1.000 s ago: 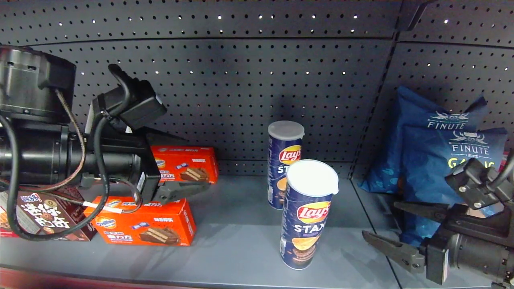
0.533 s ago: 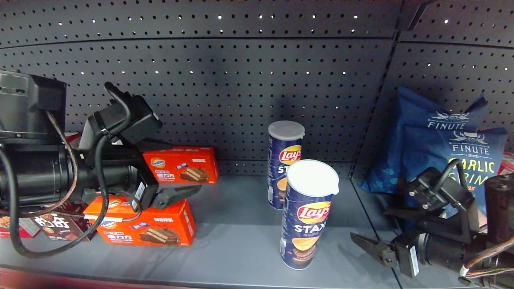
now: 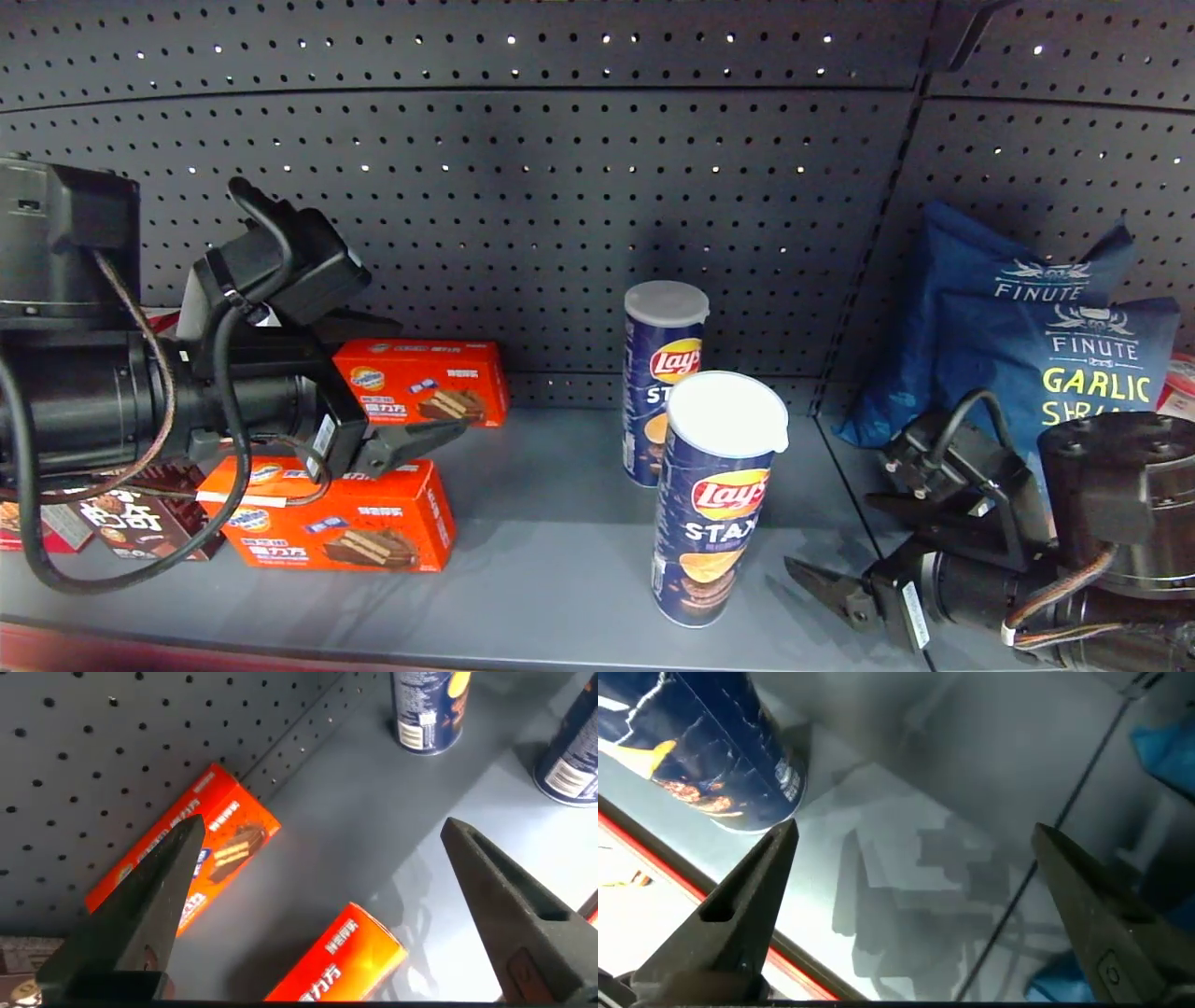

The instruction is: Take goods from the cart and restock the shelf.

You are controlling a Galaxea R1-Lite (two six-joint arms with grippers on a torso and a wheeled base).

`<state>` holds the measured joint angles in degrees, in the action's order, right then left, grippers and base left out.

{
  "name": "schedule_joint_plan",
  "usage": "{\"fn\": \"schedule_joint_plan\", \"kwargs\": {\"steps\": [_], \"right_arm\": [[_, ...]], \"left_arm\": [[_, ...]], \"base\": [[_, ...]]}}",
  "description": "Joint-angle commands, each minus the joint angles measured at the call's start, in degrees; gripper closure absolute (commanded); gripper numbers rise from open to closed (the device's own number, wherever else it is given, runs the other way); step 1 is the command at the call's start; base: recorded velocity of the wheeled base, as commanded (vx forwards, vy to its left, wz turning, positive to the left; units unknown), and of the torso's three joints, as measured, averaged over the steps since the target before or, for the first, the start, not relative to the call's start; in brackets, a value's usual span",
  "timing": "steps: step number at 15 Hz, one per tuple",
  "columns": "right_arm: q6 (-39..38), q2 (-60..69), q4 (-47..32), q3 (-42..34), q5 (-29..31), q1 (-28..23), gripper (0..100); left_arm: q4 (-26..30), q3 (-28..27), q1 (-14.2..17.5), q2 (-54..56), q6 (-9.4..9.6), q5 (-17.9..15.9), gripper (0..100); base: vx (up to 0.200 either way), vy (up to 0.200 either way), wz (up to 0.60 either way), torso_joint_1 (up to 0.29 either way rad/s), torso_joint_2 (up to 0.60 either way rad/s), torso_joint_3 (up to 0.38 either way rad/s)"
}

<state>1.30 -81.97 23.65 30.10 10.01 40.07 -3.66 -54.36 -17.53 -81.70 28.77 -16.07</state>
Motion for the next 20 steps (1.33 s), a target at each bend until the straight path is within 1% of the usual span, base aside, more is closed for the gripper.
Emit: {"fn": "schedule_joint_plan", "kwargs": {"steps": [1,7,14,20], "right_arm": [[0.01,-1.35,-0.01,0.40,0.01,0.18,0],[0.01,-5.31,0.08,3.39,-0.08,0.27,0],[0.10,-8.03,2.89,3.56,-0.43,1.94,0],[0.10,-9.52,3.07,4.71,-0.43,3.17,0]], "left_arm": [[-0.03,-0.05,0.04,-0.30,-0.03,-0.02,0],[-0.03,0.31,0.30,-0.21,-0.03,0.07,0],[-0.03,0.92,0.30,-0.21,0.06,-0.02,0],[-0.12,1.62,0.39,-0.12,0.06,-0.02,0]], "base": [[0.000,0.000,0.00,0.000,0.00,0.000],[0.000,0.000,0.00,0.000,0.00,0.000],[0.000,0.000,0.00,0.000,0.00,0.000],[0.000,0.000,0.00,0.000,0.00,0.000]]}}
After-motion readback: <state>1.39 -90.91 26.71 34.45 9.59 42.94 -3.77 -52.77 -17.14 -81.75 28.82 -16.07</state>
